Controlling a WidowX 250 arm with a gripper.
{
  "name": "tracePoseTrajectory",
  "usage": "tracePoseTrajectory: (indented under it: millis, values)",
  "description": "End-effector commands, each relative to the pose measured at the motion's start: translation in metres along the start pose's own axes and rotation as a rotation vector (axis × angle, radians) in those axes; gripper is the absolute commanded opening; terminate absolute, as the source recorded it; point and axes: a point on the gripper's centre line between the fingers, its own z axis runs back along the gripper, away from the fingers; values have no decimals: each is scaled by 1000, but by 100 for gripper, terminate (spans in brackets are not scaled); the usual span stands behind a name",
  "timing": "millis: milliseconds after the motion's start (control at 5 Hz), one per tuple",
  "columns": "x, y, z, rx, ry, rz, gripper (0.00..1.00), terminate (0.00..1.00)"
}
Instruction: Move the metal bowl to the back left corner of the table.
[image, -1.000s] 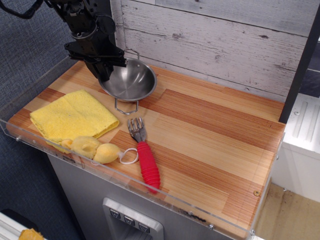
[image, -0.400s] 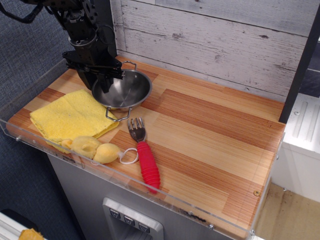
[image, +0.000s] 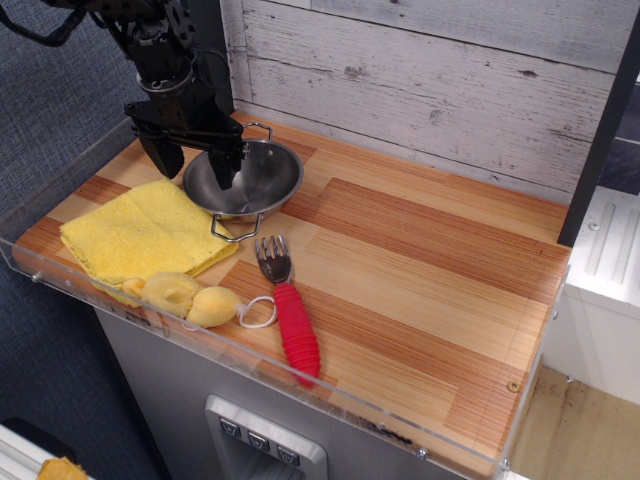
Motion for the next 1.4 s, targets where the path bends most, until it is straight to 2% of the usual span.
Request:
tracePoseTrajectory:
  millis: [0, 200, 400, 600, 800, 1200]
  values:
    - [12, 4, 33, 25, -93, -6, 100, 0]
    - [16, 2, 47, 20, -131, -14, 100, 0]
    - [23, -2, 73, -13, -182, -27, 100, 0]
    - [29, -8, 101, -37, -227, -76, 100, 0]
    - [29, -11, 123, -37, -288, -146, 100, 0]
    - [29, -11, 123, -37, -288, -146, 100, 0]
